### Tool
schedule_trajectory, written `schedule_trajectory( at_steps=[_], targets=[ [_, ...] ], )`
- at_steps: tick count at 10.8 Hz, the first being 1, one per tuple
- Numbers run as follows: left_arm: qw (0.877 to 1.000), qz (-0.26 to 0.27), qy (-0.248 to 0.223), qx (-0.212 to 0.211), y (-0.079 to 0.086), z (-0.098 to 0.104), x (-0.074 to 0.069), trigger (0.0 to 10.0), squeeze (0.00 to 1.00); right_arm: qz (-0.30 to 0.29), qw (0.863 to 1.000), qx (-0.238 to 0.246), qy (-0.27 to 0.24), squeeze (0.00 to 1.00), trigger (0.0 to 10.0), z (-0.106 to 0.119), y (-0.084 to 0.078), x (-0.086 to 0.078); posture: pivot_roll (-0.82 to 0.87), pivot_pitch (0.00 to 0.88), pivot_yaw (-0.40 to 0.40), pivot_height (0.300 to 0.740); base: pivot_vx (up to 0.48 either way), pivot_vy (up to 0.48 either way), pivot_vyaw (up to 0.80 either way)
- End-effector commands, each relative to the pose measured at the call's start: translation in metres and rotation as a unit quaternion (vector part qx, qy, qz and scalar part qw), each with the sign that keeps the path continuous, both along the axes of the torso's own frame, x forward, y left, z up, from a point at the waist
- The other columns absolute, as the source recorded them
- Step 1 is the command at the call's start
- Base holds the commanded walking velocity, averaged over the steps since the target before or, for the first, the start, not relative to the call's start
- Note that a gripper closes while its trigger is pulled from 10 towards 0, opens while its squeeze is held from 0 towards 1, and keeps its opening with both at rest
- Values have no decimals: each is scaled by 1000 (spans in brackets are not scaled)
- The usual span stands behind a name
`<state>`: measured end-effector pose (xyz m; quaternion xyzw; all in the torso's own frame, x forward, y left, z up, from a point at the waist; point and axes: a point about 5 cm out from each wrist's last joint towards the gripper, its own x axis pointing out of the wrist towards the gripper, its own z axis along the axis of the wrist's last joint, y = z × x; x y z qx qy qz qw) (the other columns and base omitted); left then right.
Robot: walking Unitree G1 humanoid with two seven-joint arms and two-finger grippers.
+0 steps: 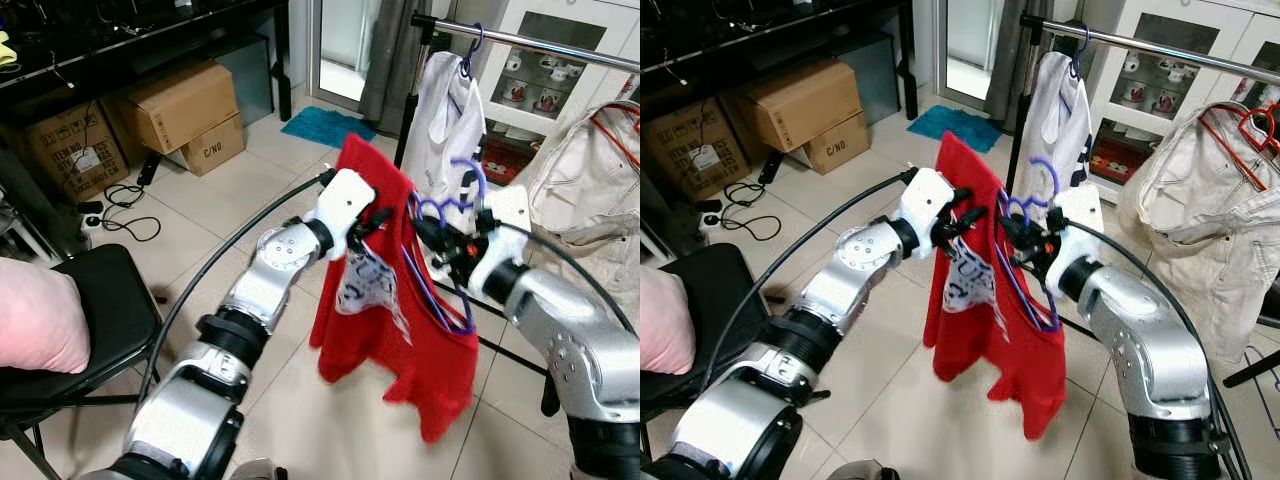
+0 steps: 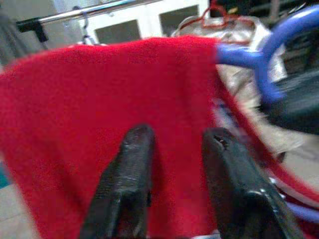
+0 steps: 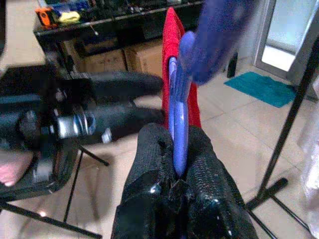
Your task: Hang hanger
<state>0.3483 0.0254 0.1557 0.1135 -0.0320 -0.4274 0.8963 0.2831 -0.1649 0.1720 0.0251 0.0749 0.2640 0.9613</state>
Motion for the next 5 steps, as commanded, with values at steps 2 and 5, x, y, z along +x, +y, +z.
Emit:
schedule_trajectory(
  at_steps=[2, 5],
  targets=[
    [999, -37, -5, 8, -8, 5, -3, 10000, 1000, 11, 1000, 13, -21, 0, 0, 9, 5, 1, -21, 0, 13, 740, 0, 0, 0],
    [999, 1, -28, 25, -2, 6, 5, 10000, 0, 26, 999, 26, -25, 0, 0, 13, 12, 1, -26, 0, 18, 740, 0, 0, 0]
  ],
)
